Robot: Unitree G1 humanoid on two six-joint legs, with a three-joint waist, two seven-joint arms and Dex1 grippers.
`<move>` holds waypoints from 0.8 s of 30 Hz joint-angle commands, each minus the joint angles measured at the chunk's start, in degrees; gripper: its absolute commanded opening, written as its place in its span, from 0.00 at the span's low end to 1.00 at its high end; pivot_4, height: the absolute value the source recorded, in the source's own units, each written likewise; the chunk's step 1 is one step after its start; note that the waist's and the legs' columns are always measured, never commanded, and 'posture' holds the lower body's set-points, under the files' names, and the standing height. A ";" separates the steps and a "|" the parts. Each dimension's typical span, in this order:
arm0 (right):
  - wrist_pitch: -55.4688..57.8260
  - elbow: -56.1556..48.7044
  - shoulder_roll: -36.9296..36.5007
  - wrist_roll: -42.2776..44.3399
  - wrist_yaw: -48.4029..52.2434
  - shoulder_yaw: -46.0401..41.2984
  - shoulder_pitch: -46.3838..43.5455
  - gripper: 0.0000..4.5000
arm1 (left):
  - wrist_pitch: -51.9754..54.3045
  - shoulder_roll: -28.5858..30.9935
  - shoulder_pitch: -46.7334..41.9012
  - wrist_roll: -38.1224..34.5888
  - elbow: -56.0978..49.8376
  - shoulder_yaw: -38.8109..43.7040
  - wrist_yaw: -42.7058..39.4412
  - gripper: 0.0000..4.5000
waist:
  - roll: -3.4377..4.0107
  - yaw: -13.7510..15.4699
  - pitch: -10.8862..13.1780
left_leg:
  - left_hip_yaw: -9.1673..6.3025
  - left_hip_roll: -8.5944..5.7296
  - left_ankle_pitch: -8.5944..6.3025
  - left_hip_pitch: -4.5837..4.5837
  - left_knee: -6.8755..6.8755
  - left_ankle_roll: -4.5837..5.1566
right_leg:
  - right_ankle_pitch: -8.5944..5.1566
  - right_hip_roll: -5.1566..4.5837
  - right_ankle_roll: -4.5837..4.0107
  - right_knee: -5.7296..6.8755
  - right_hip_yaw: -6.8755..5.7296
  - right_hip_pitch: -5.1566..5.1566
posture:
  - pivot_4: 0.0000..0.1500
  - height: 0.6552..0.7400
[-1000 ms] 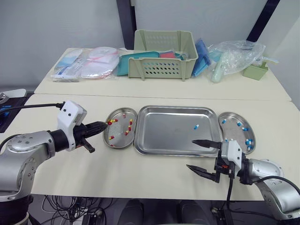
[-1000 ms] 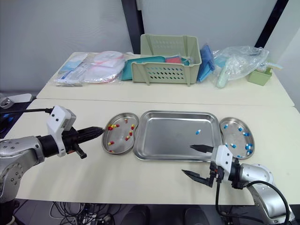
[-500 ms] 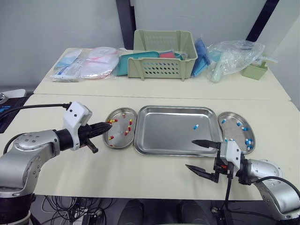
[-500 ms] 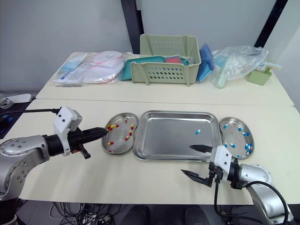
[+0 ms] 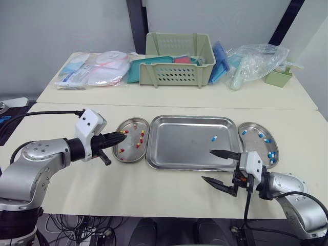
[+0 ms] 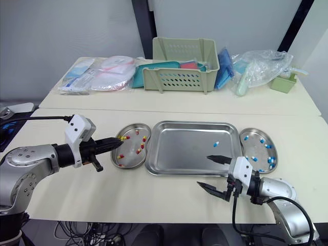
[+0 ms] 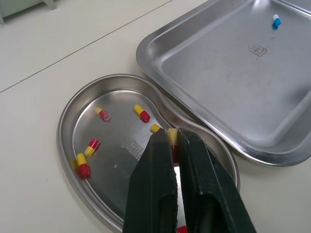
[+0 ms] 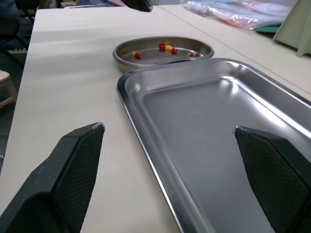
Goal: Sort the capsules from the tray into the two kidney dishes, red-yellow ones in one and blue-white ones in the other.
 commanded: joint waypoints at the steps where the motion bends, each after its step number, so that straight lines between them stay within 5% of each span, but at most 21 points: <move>1: -0.75 -2.86 0.70 0.63 -1.14 -0.52 -1.02 1.00 | -0.81 0.90 -1.03 0.24 -0.31 -0.20 0.04 0.00 | 0.00 0.00 0.00 | 0.00 0.00 0.00 0.00 0.00 0.00 | 0.00 0.00 0.00 0.00 0.00 0.00 | 1.00 1.00; 17: -3.34 -1.95 1.74 -0.01 -1.27 -0.19 0.61 1.00 | 0.57 0.20 -2.75 -0.42 0.45 -0.78 1.01 0.00 | 0.00 -0.01 0.00 | 0.00 0.00 0.00 0.00 -0.01 0.00 | 0.00 0.00 0.00 0.00 -0.01 -0.01 | 1.00 1.00; 24: -3.56 -1.87 1.80 -0.08 -1.41 -0.09 0.76 1.00 | 0.89 -0.36 -3.70 -0.80 1.01 -0.70 1.99 0.45 | 0.01 -0.02 0.00 | 0.00 0.00 0.00 0.00 -0.01 0.00 | 0.00 0.00 0.00 0.00 0.00 -0.01 | 1.00 1.00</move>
